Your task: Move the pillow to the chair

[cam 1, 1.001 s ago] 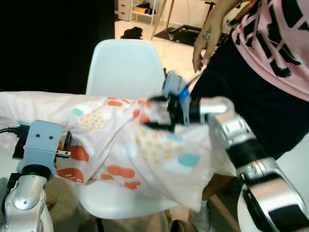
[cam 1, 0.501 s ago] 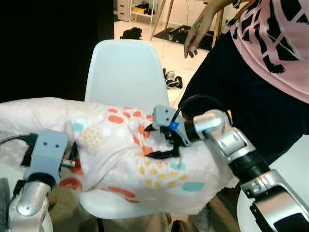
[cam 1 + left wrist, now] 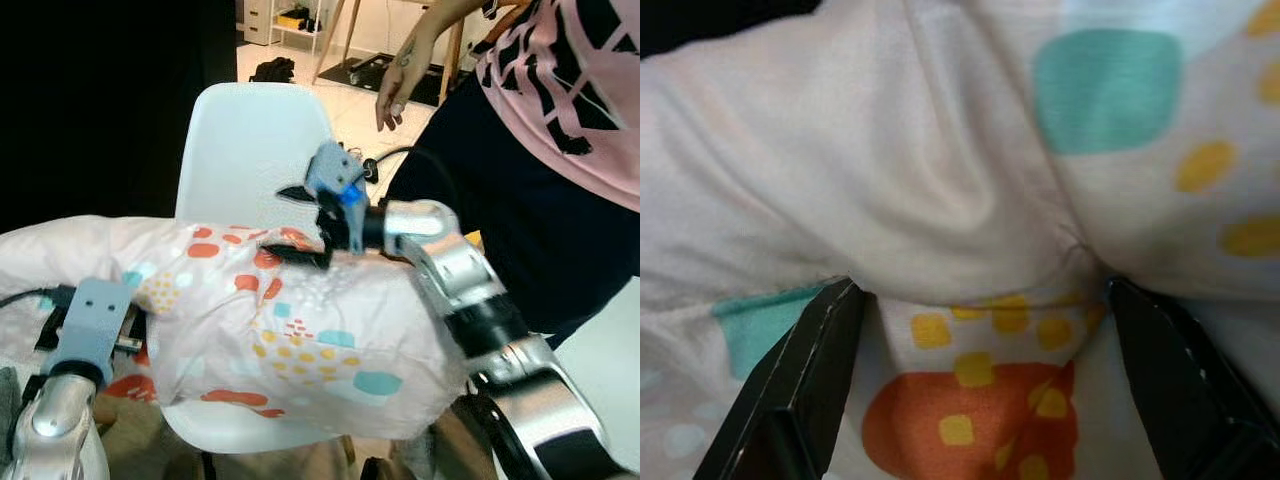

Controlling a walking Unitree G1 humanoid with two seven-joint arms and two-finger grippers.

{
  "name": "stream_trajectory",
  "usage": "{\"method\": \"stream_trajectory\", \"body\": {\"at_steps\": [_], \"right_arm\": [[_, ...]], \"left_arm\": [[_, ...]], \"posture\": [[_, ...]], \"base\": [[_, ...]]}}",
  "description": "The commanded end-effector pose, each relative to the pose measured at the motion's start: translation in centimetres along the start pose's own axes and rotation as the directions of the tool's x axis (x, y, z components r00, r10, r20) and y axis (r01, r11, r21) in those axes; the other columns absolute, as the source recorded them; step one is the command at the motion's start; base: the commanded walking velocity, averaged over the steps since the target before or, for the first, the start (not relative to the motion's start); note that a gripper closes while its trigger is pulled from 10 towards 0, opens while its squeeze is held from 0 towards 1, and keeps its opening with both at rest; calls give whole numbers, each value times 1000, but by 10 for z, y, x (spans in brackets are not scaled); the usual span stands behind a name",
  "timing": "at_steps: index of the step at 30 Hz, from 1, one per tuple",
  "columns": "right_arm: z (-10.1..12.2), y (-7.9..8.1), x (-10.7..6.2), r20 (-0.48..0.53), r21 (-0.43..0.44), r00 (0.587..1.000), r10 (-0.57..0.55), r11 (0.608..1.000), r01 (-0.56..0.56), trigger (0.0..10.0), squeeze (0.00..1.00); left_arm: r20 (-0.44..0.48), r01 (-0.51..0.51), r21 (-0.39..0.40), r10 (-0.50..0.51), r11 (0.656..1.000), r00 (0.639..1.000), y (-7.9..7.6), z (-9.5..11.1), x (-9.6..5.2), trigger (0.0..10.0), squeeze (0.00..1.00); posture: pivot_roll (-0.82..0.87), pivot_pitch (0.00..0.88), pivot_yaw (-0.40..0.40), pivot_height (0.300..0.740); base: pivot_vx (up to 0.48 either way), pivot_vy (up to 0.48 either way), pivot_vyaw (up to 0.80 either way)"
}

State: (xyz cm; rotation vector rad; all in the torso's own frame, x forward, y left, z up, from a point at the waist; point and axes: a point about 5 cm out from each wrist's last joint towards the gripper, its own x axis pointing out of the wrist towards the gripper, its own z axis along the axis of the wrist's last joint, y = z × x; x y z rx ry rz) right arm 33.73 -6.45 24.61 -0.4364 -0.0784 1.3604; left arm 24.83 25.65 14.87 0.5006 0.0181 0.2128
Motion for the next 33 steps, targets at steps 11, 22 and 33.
{"method": "stream_trajectory", "body": {"at_steps": [11,22,33], "right_arm": [[-12,39,-17,-95,44,943,319,948,-316,10000,0],[-7,50,-19,-127,62,923,362,932,-357,10000,0],[-36,10,27,-341,-66,937,-75,996,56,10000,0]], "left_arm": [[97,-30,-14,31,999,995,1,18,34,10000,0],[155,-135,-172,162,976,975,18,46,69,10000,0],[234,-127,-252,188,959,954,18,72,86,10000,0]], "posture": [[112,20,-124,534],[97,28,-121,534],[93,39,-122,534]], "base": [[0,0,0],[0,0,0],[0,0,0]]}}
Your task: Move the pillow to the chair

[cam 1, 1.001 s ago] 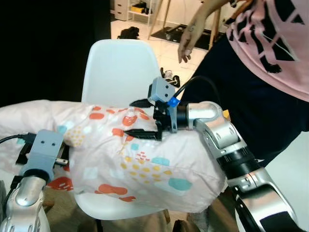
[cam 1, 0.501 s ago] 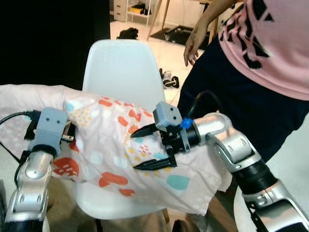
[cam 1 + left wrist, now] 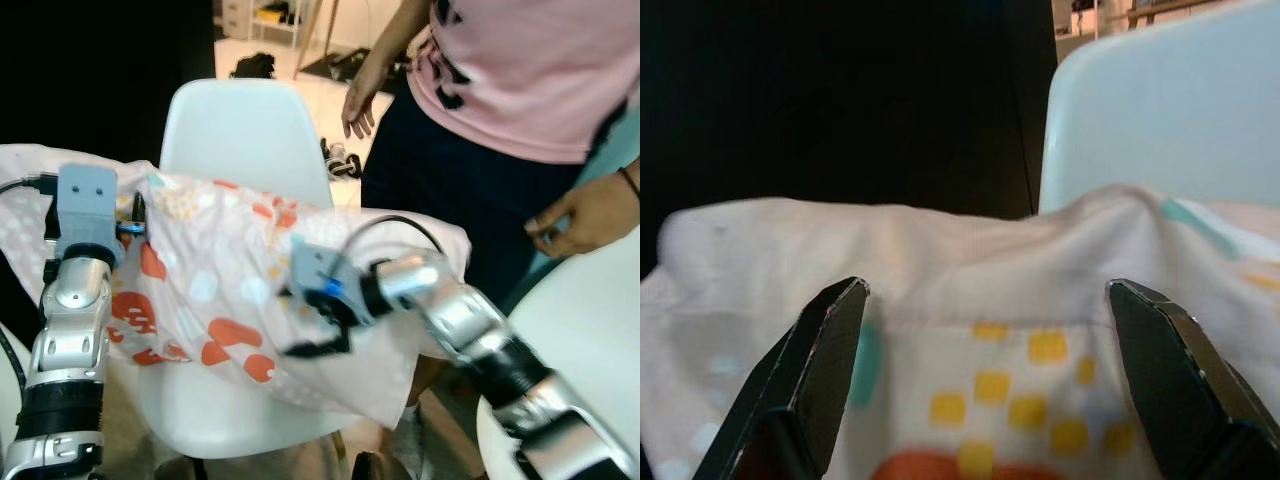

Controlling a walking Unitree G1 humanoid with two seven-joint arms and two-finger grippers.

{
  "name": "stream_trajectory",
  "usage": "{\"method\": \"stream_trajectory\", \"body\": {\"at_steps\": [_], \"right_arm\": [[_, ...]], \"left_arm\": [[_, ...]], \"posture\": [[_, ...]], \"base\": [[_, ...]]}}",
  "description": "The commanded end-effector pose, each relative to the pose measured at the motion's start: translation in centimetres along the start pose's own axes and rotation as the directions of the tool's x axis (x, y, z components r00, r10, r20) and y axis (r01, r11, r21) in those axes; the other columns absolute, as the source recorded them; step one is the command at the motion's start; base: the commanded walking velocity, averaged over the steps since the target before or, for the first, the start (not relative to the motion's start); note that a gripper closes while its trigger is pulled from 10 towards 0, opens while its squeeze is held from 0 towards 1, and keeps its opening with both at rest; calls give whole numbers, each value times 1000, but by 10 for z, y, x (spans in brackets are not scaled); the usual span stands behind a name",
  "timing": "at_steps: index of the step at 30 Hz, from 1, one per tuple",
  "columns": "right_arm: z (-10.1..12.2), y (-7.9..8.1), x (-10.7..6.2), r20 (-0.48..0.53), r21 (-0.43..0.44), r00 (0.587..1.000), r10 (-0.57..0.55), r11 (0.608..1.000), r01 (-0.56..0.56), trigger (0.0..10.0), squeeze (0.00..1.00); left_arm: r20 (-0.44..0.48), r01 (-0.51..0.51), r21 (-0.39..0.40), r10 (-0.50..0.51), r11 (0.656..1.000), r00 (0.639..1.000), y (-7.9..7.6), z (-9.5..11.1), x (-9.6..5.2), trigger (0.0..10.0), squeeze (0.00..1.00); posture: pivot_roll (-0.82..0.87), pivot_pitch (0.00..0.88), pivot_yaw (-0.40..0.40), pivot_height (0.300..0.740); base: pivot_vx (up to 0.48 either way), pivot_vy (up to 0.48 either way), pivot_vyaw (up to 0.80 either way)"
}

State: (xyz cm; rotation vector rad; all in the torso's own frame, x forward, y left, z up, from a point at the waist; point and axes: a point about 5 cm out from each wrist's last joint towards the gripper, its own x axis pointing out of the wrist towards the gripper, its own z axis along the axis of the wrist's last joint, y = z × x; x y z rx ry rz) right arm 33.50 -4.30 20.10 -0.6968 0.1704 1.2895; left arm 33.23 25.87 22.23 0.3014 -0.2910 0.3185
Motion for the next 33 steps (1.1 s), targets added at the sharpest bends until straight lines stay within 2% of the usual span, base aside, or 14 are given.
{"method": "stream_trajectory", "body": {"at_steps": [1,2,6,8,11,15,17,19,20,22,26,28,31,33], "right_arm": [[-2,-11,-2,-20,2,996,-85,996,85,10000,0],[2,-23,6,-39,8,982,-183,983,183,10000,0],[4,-39,12,-80,2,941,-328,944,329,10000,0],[4,-39,12,-80,2,941,-328,944,329,10000,0],[6,-59,15,-120,-34,847,-518,855,518,10000,0],[10,-69,11,-111,-42,785,-609,793,608,10000,0],[28,-79,4,14,80,768,-641,766,638,10000,0],[43,-81,-3,170,291,784,-597,791,538,10000,0],[43,-81,-3,170,291,784,-597,791,538,10000,0],[51,-77,-11,323,436,788,-525,821,368,10000,0],[47,-65,-18,423,508,791,-442,838,197,10000,0],[27,-39,-17,454,570,805,-382,819,67,10000,0],[-2,-9,-14,431,652,813,-391,758,19,10000,0],[-12,-1,-16,420,686,809,-412,728,14,10000,0]], "left_arm": [[8,13,-15,-13,1000,1000,-3,2,1,10000,0],[13,14,-42,-13,999,1000,-5,4,1,10000,0],[17,4,-99,-3,995,1000,-3,8,2,10000,0],[17,4,-99,-3,995,1000,-3,8,2,10000,0],[89,39,-187,-23,982,996,-3,30,-1,10000,0],[158,48,-202,-16,978,987,0,52,-6,10000,0],[265,66,-148,-25,987,964,4,84,-20,10000,0],[289,77,-109,-43,991,956,4,94,-33,10000,0],[289,77,-109,-43,991,956,4,94,-33,10000,0],[260,90,-91,-63,992,964,0,89,-45,10000,0],[189,119,-121,-94,986,977,-12,75,-61,10000,0],[96,156,-175,-141,972,985,-33,57,-85,10000,0],[40,200,-197,-196,960,980,-51,52,-112,10000,0],[25,218,-191,-217,957,976,-55,52,-120,10000,0]], "posture": [[93,39,-122,534],[99,43,-125,534],[101,46,-127,534],[101,46,-127,534],[113,50,-130,534],[127,46,-136,534],[137,42,-139,534],[143,32,-137,534],[143,32,-137,534],[144,19,-131,534],[142,7,-129,534],[138,0,-131,544],[133,0,-127,559],[132,0,-127,564]], "base": [[0,0,0],[0,0,0],[0,0,0],[0,0,0],[0,0,0],[0,0,0],[0,0,0],[0,0,0],[0,0,0],[0,0,0],[0,0,0],[0,0,0],[0,0,0],[0,0,0]]}}
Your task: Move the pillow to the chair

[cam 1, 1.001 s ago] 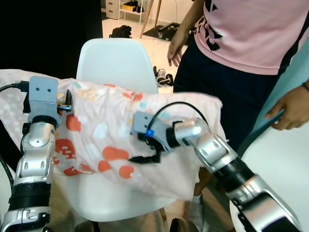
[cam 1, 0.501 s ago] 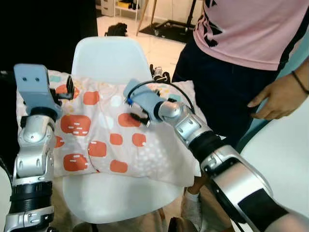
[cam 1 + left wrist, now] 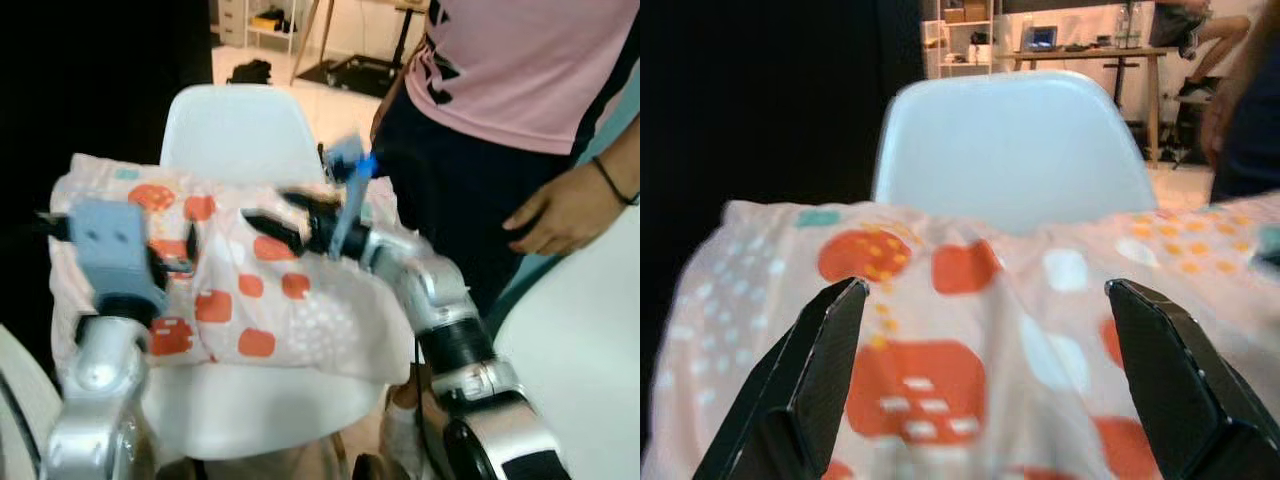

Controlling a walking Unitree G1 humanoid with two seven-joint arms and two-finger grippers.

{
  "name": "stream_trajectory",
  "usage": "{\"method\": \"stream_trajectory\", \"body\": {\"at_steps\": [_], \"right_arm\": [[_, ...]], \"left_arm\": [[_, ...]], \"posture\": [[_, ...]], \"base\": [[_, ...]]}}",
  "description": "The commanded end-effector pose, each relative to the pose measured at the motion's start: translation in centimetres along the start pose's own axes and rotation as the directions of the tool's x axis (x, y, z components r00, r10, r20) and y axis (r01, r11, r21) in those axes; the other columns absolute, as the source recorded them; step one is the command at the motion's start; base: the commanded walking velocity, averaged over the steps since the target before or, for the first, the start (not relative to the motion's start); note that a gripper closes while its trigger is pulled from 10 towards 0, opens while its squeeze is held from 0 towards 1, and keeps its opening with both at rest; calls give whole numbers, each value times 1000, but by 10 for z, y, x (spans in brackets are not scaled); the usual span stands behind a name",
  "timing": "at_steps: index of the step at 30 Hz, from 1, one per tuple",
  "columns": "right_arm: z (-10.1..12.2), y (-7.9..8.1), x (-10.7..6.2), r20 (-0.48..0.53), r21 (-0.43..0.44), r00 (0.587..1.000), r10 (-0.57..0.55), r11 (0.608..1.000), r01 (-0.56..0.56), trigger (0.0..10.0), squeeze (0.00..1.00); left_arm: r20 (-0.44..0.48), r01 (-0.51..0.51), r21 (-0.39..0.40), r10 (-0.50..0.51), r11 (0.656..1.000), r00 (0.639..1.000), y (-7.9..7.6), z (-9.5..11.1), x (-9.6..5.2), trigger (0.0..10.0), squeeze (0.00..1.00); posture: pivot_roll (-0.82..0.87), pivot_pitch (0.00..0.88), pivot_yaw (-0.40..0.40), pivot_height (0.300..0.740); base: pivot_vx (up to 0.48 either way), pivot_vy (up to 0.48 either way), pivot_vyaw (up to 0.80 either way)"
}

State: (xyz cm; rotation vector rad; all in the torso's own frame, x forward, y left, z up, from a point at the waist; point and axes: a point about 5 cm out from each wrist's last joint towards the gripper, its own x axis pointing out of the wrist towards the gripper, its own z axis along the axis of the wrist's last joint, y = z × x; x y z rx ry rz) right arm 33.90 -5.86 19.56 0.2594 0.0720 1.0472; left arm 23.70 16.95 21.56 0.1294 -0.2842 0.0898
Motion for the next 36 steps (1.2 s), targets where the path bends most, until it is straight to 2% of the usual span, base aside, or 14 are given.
{"method": "stream_trajectory", "body": {"at_steps": [1,5,8,15,20,28,36], "right_arm": [[-3,3,-12,39,40,999,-20,999,19,10000,0],[-11,6,-24,77,98,996,-35,995,28,10000,0],[-13,6,-26,84,110,996,-34,994,24,10000,0],[-28,12,-37,56,144,998,-36,989,28,10000,0],[-39,14,-46,7,135,997,-72,988,70,10000,0],[-48,11,-56,-36,124,991,-131,983,134,10000,0],[-50,10,-58,-45,125,989,-144,981,149,10000,0]], "left_arm": [[-23,29,16,-29,999,999,-12,3,-12,10000,0],[-51,57,42,-55,997,997,-16,-1,-17,10000,0],[-48,64,43,-62,997,997,-17,-1,-17,10000,0],[-44,67,52,-64,996,997,-26,-3,-13,10000,0],[-83,72,100,-64,992,995,-26,-10,-20,10000,0],[-170,35,134,-11,990,985,-16,-26,-30,10000,0],[-172,40,137,-16,990,985,-19,-28,-34,10000,0]], "posture": [[132,0,-126,569],[127,0,-120,584],[127,0,-120,589],[117,0,-110,609],[118,0,-107,624],[118,0,-109,659],[120,0,-111,684]], "base": [[0,0,0],[-480,0,0],[-480,0,0],[0,0,0],[-383,0,0],[-109,0,0],[-480,0,0]]}}
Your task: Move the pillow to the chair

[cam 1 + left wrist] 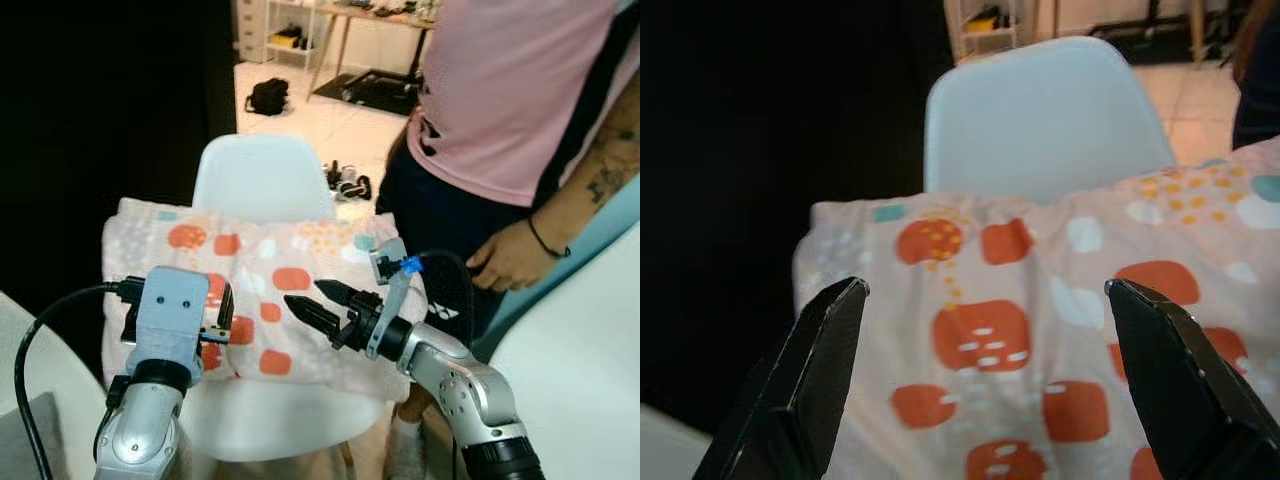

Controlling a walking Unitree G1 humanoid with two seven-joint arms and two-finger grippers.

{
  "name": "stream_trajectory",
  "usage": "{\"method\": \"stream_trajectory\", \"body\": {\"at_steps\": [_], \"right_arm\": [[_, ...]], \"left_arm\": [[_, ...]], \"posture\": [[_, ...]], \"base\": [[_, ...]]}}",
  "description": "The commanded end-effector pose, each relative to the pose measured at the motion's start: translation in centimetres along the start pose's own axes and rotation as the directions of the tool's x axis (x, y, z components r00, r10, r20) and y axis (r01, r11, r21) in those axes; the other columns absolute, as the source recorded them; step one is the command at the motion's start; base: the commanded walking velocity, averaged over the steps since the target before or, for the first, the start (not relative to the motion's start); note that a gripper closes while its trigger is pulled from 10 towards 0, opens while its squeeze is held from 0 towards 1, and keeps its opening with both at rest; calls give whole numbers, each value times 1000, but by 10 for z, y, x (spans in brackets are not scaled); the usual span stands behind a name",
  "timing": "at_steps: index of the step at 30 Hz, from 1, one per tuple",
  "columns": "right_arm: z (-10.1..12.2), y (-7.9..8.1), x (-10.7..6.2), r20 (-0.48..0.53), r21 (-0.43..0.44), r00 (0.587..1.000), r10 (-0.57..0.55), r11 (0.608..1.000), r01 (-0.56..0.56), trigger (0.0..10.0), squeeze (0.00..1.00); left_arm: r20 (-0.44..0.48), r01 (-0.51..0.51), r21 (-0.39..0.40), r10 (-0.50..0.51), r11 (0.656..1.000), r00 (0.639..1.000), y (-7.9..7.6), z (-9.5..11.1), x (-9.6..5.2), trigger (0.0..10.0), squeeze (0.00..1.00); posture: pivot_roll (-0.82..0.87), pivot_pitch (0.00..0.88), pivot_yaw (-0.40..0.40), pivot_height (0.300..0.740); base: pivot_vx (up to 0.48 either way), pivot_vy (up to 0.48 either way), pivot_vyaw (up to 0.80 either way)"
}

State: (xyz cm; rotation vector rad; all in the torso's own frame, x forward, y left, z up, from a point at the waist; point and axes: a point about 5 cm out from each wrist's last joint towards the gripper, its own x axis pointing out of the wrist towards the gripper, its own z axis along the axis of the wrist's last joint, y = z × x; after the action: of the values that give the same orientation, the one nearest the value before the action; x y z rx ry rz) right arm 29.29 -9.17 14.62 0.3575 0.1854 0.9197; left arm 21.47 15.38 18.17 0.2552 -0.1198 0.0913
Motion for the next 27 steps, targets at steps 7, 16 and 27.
{"method": "stream_trajectory", "body": {"at_steps": [7,16,27], "right_arm": [[0,-3,-4,-16,-15,999,-32,999,32,10000,0],[-1,-7,-3,-27,-24,998,-59,998,58,10000,0],[-5,-17,-4,-38,-6,984,-174,985,174,10000,0]], "left_arm": [[-19,0,3,0,1000,1000,-2,-7,-2,10000,0],[-84,-37,-24,35,999,996,4,-18,-5,10000,0],[-106,-34,-40,30,999,994,4,-24,-7,10000,0]], "posture": [[118,0,-114,714],[119,0,-114,740],[119,0,-114,740]], "base": [[-62,0,0],[0,0,0],[-259,0,-206]]}}
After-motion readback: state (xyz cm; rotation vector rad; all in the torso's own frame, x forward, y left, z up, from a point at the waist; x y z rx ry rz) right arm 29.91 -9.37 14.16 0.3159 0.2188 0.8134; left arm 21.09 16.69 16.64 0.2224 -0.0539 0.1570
